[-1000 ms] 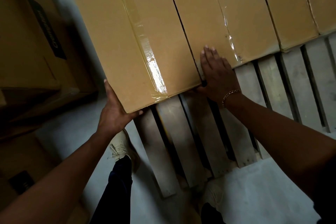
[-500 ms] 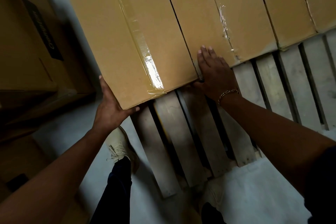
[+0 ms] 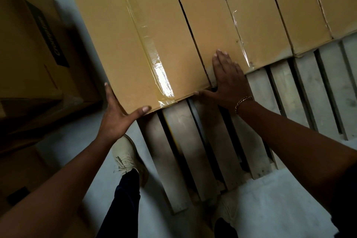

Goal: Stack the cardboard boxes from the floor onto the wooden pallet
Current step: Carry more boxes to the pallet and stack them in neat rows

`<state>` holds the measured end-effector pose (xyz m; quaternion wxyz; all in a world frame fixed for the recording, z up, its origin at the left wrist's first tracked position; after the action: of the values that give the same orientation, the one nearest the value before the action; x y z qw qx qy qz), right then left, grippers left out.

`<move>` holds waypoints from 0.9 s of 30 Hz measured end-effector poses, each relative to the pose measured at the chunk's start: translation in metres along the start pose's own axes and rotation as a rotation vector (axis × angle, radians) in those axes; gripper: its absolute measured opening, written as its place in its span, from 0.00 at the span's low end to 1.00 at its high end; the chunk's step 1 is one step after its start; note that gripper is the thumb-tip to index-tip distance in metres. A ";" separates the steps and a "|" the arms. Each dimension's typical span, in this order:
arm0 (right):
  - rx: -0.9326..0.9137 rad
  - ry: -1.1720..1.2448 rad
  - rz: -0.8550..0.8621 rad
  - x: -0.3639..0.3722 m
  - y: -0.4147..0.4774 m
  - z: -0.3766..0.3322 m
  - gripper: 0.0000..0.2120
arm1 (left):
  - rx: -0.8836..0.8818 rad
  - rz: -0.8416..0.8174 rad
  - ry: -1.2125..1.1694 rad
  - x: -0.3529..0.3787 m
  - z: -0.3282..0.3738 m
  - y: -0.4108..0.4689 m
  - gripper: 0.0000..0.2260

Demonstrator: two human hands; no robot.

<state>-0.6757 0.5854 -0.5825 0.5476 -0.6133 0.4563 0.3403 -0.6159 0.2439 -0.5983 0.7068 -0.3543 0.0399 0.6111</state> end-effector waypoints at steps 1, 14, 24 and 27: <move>0.015 0.010 -0.001 -0.001 0.002 0.001 0.62 | -0.011 0.019 -0.027 -0.002 0.002 0.002 0.63; 0.029 -0.066 -0.084 0.002 0.009 0.002 0.63 | 0.063 -0.017 0.179 -0.006 0.019 0.008 0.54; 0.047 -0.057 -0.099 -0.004 0.008 -0.001 0.61 | 0.029 -0.042 0.163 -0.010 0.012 0.010 0.60; 0.034 -0.057 -0.091 -0.011 0.002 -0.002 0.58 | 0.039 -0.041 0.211 -0.014 0.012 0.005 0.62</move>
<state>-0.6815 0.5854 -0.5732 0.5857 -0.6141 0.4179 0.3243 -0.6284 0.2392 -0.5849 0.7178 -0.4035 0.1189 0.5548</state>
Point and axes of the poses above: each hand's wrist, its own y-axis towards the middle knuckle, its own x-axis out of the palm, z = x × y, the point moved 3 cm from there along y, towards the middle knuckle, and after that the axes turned 9 degrees about x, right-handed, at the moved point
